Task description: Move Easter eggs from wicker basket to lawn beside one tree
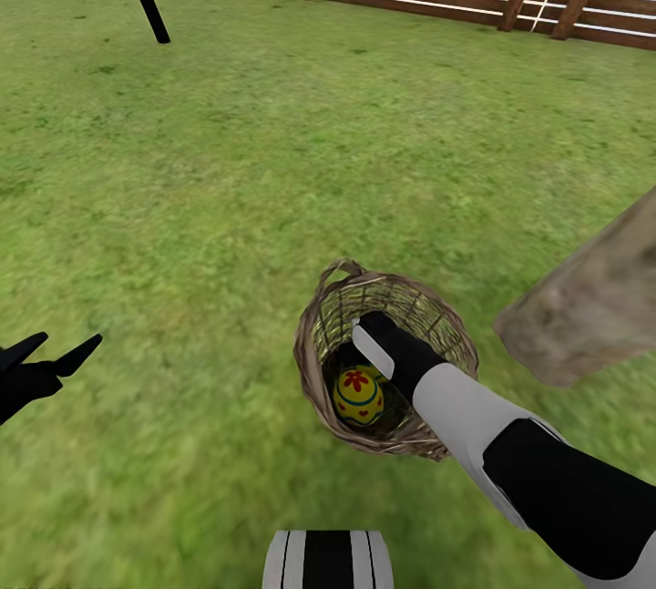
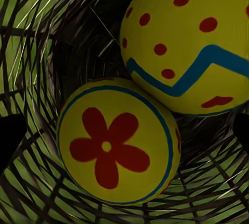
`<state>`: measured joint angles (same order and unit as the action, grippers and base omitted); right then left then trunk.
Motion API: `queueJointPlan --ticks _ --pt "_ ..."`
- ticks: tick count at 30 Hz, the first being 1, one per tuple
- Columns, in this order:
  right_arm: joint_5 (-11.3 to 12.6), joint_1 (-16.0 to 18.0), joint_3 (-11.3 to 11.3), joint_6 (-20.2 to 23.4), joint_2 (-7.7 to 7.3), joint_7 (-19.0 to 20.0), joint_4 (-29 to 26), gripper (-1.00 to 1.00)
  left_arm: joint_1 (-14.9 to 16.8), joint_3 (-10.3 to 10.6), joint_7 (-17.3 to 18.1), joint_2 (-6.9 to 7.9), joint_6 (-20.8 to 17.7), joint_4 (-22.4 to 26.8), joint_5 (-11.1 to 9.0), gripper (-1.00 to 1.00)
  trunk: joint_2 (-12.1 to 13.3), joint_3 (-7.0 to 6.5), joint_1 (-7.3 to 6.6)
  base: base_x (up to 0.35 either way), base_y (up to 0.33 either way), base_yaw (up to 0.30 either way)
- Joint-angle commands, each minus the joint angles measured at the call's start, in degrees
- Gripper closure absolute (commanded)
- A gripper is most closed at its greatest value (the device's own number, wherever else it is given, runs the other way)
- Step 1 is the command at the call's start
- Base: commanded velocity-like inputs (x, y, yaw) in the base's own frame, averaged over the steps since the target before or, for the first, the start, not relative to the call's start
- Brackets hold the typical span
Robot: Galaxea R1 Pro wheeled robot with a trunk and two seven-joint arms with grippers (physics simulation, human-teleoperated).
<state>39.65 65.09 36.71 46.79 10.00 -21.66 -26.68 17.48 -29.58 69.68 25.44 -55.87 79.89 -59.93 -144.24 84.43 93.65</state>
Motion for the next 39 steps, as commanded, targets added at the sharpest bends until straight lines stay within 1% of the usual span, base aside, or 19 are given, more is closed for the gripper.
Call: queueJointPlan --ticks 1,19,24,26,27,29,35,38,39 --pt "0.6 0.0 0.3 0.1 0.0 -0.6 0.0 -1.0 0.0 0.0 0.0 0.0 -0.4 0.0 -0.1 -1.0 0.0 0.04 -0.01 0.0 0.0 0.004" --pt "0.8 0.0 0.2 0.4 0.0 -0.5 0.2 -1.0 0.0 0.0 0.0 -0.04 -0.4 0.1 -0.3 -1.0 0.0 0.05 -0.01 0.0 0.0 0.0" --pt "0.8 0.0 0.2 0.5 0.0 -0.5 0.2 -1.0 0.0 0.0 0.0 -0.04 -0.4 0.0 -0.3 -1.0 -0.1 1.16 0.12 0.0 0.0 0.0" --pt "0.8 0.0 0.2 0.6 0.0 -0.5 0.2 -1.0 0.0 0.0 0.0 -0.04 -0.4 0.1 -0.3 -1.0 -0.1 1.15 0.12 0.0 0.0 -0.02" --pt "0.8 0.0 0.2 0.6 0.0 -0.5 0.2 -1.0 0.0 0.0 0.0 -0.04 -0.4 0.1 -0.3 -1.0 -0.1 1.12 0.12 0.0 0.0 -0.135" --pt "0.8 0.0 0.2 0.6 0.0 -0.5 0.2 -1.0 0.0 0.0 0.0 -0.04 -0.4 0.0 -0.3 -1.0 -0.1 1.48 0.17 0.0 0.0 -0.191" --pt "0.8 0.0 0.2 0.6 0.0 -0.5 0.2 -1.0 0.0 0.0 0.0 -0.04 -0.4 0.0 -0.3 -1.0 -0.1 1.17 0.17 0.0 0.0 -0.241" --pt "0.8 0.0 0.1 0.7 0.0 -0.5 0.2 -1.0 0.0 0.0 0.0 -0.04 -0.4 0.0 -0.4 -1.0 -0.1 1.68 0.25 0.0 0.0 -0.236" --pt "0.8 0.0 -0.9 0.8 0.0 -0.5 0.2 -1.0 0.0 0.0 0.0 -0.04 -0.4 0.0 -0.4 -1.0 -0.1 1.67 0.25 0.0 0.0 -0.06"
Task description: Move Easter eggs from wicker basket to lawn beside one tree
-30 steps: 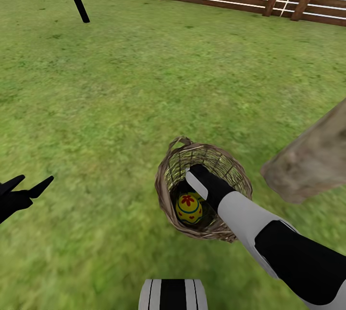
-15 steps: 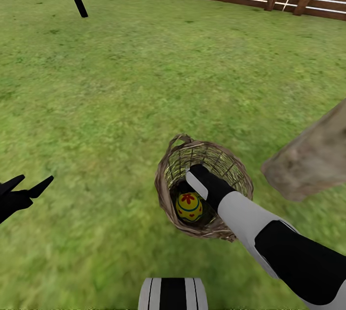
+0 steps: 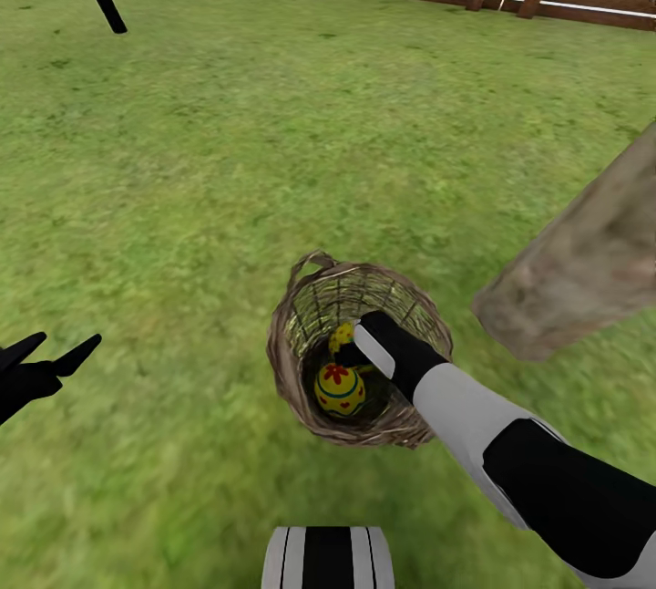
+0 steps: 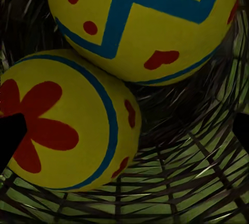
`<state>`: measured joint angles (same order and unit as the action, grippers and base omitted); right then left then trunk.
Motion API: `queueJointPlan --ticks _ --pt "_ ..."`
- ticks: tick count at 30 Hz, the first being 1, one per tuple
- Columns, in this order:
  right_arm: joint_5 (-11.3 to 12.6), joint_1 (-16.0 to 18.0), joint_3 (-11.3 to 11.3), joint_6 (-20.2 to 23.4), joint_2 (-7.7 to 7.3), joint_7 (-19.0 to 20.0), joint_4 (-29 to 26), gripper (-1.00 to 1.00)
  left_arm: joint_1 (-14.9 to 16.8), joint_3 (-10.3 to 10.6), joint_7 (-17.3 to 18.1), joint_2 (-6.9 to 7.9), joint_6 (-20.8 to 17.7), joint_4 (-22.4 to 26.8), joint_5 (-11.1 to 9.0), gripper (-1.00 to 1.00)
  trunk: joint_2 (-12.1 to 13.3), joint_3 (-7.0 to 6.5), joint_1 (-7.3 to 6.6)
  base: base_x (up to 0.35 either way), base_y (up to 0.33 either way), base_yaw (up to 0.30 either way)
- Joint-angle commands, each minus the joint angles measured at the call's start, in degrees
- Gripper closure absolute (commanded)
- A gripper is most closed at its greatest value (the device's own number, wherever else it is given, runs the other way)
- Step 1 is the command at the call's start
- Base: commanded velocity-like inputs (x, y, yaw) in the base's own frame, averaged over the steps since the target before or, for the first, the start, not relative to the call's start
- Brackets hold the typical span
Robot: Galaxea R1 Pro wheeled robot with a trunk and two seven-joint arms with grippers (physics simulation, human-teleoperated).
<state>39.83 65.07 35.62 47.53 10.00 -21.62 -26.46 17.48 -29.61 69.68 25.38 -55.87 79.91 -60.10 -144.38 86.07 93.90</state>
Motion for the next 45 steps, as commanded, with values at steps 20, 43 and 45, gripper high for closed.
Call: queueJointPlan --ticks 20,43,45 --pt "0.3 -0.1 -1.3 -0.1 0.0 6.1 -0.7 -1.0 0.0 0.0 0.0 -0.01 -0.4 0.0 -0.1 -1.0 -0.1 1.34 0.15 0.0 0.0 -0.005" --pt "0.2 -0.1 -1.3 -0.4 0.0 8.7 -0.2 -1.0 0.0 0.0 0.0 -0.07 -0.4 0.1 -0.1 -1.0 -0.3 4.0 0.46 0.0 0.0 0.0" --pt "0.2 -0.1 -1.3 -0.4 0.0 8.7 -0.3 -1.0 0.0 0.0 0.0 -0.07 -0.4 0.0 -0.1 -1.0 -0.3 4.22 0.48 0.0 0.0 0.0"
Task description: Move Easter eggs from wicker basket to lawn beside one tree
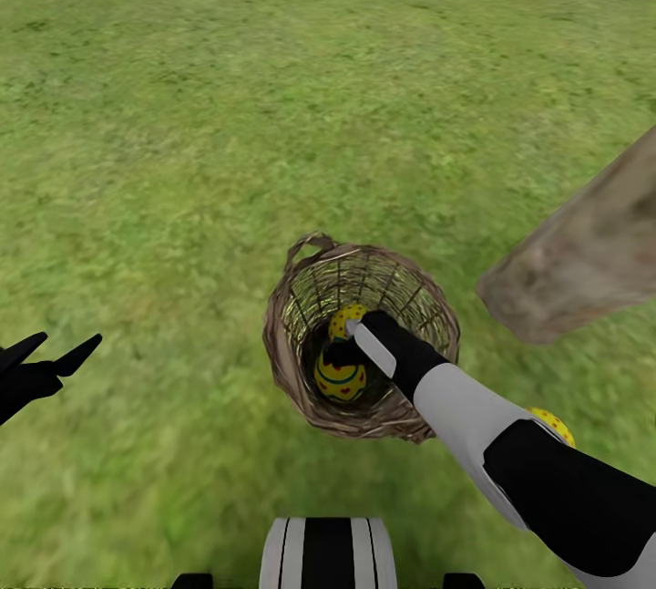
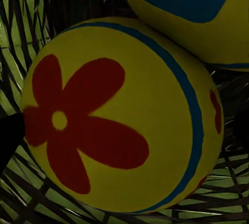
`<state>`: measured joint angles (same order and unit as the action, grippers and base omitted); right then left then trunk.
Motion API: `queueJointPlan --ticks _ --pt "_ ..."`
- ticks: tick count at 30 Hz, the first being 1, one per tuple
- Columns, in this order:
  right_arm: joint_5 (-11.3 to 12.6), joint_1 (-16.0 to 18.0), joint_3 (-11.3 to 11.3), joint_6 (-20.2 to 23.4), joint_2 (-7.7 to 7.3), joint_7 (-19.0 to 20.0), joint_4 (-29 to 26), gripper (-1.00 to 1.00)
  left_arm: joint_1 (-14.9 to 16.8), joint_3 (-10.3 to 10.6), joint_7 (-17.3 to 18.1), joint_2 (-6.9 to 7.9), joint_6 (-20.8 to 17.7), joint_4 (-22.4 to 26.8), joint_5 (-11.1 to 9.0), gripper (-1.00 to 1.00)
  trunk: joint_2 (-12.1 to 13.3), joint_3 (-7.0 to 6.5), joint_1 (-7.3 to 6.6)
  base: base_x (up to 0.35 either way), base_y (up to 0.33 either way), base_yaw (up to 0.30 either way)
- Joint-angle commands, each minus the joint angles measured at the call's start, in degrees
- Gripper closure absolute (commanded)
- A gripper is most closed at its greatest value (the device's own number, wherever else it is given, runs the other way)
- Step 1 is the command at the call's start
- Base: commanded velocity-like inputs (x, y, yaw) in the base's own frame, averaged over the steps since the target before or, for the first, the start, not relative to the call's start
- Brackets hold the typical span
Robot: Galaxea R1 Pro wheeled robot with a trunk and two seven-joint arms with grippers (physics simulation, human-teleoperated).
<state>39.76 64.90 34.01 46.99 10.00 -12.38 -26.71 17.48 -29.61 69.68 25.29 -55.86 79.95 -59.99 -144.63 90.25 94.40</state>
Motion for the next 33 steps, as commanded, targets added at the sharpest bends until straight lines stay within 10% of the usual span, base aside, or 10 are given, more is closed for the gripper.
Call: queueJointPlan --ticks 1,7,8,33 --pt "0.3 0.0 0.3 0.1 0.0 -0.5 0.0 -1.0 0.0 0.0 0.0 0.02 -0.4 0.0 -0.2 -1.0 0.0 0.26 0.01 0.0 0.0 0.0" --pt "0.4 0.0 0.3 0.2 0.0 -0.3 0.0 -1.0 0.0 0.0 0.0 0.02 -0.4 0.0 -0.2 -1.0 -0.1 0.71 0.07 0.0 0.0 0.0" --pt "0.4 0.0 0.3 0.2 0.0 -0.3 0.0 1.0 0.0 0.0 0.0 0.02 -0.4 0.0 -0.3 -1.0 -0.1 0.71 0.07 0.0 0.0 0.0" --pt "0.5 0.0 0.1 0.6 0.0 -0.4 -0.2 1.0 0.0 -0.1 0.1 -0.96 -0.4 0.1 -0.6 -1.0 -0.1 0.93 0.09 0.0 0.0 0.0"
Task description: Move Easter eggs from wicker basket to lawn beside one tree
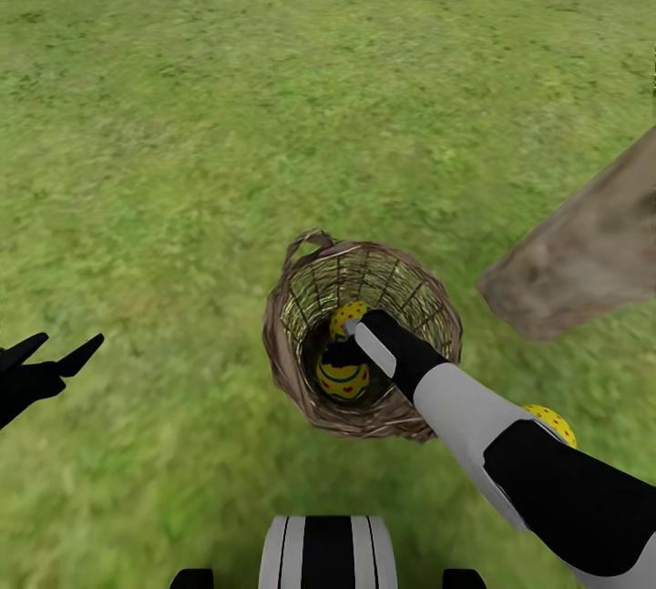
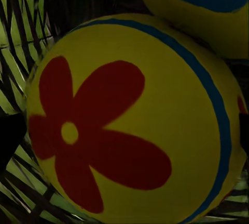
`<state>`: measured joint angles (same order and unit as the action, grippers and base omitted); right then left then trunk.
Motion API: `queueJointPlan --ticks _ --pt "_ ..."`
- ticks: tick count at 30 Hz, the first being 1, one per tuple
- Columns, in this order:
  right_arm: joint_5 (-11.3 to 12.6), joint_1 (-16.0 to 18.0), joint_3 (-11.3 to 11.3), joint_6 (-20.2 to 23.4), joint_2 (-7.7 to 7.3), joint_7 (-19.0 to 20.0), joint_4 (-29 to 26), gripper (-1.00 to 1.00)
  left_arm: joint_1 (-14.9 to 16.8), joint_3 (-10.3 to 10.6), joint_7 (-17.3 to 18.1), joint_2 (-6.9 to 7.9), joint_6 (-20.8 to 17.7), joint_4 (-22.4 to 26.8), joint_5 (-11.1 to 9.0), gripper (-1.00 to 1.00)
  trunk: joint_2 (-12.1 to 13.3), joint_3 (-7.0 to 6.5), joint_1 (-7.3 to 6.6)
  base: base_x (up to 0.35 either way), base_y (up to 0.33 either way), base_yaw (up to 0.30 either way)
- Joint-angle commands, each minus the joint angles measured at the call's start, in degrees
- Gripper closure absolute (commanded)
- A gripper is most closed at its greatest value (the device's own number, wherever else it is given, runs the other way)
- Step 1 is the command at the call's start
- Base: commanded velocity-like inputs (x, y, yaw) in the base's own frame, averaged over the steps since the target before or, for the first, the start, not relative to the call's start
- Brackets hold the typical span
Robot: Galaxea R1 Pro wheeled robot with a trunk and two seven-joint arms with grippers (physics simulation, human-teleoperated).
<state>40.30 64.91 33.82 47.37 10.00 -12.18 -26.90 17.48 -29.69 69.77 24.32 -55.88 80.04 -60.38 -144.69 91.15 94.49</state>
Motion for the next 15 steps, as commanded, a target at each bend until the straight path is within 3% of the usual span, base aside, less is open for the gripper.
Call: queueJointPlan --ticks 1,15 --pt "0.0 0.0 0.3 0.2 0.0 -0.6 0.0 1.0 0.0 0.0 0.0 0.02 -0.4 0.0 -0.2 -1.0 0.0 -0.19 -0.03 0.0 0.0 0.0" --pt "0.2 0.0 0.3 0.5 0.0 -0.6 -0.3 1.0 0.0 0.0 0.1 0.03 -0.4 0.0 -0.2 -1.0 0.2 -2.85 -0.34 0.0 0.0 0.0"
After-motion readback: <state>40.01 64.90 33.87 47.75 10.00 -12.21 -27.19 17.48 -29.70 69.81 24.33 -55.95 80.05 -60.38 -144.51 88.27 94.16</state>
